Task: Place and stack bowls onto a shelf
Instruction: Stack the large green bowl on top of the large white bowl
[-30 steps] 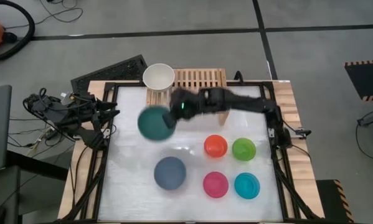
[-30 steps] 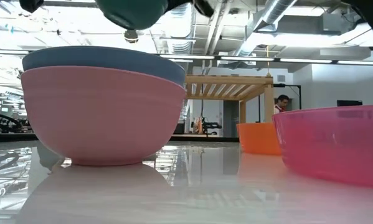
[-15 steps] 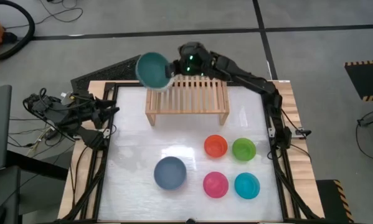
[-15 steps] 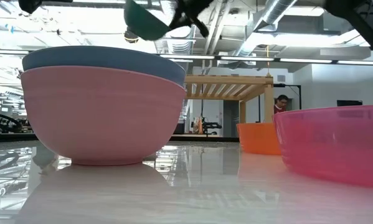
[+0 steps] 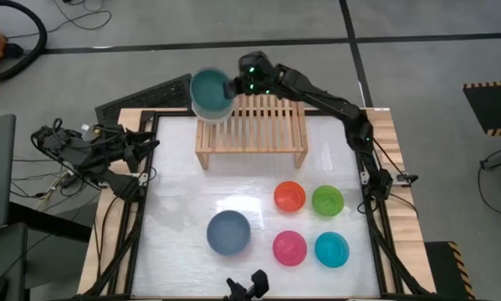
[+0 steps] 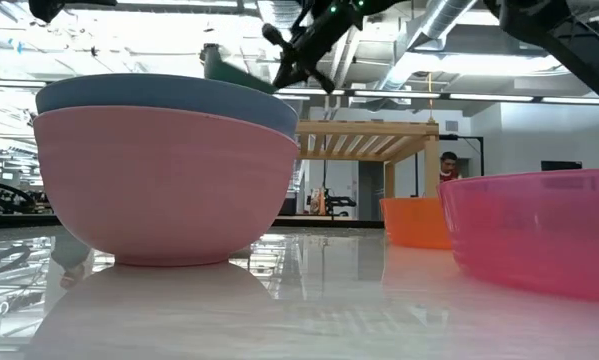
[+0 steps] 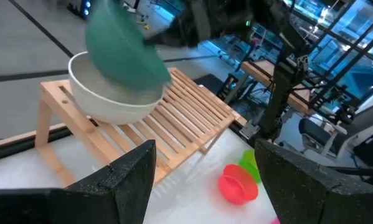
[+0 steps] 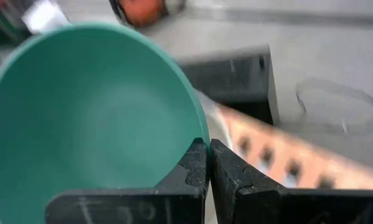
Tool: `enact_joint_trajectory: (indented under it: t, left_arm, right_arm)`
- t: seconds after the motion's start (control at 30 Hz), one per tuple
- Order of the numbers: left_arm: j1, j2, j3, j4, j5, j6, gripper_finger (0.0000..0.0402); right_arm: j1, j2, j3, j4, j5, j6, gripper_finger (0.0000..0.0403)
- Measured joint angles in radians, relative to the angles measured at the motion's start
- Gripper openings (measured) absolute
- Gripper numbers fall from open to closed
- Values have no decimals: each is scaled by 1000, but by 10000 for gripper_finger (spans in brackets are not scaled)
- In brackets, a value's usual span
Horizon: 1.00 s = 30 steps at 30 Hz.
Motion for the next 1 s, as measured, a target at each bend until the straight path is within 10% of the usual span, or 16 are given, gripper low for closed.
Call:
enact_joint_trajectory:
  t: [0.6, 1.0]
  left_arm:
    - [0, 0, 0, 0, -25, -8, 256]
    - [0, 0, 0, -13, -25, -8, 256]
  right_arm:
    - [-11, 9, 4, -42, 37, -44, 27]
    - [-12, 9, 4, -16, 20, -54, 103]
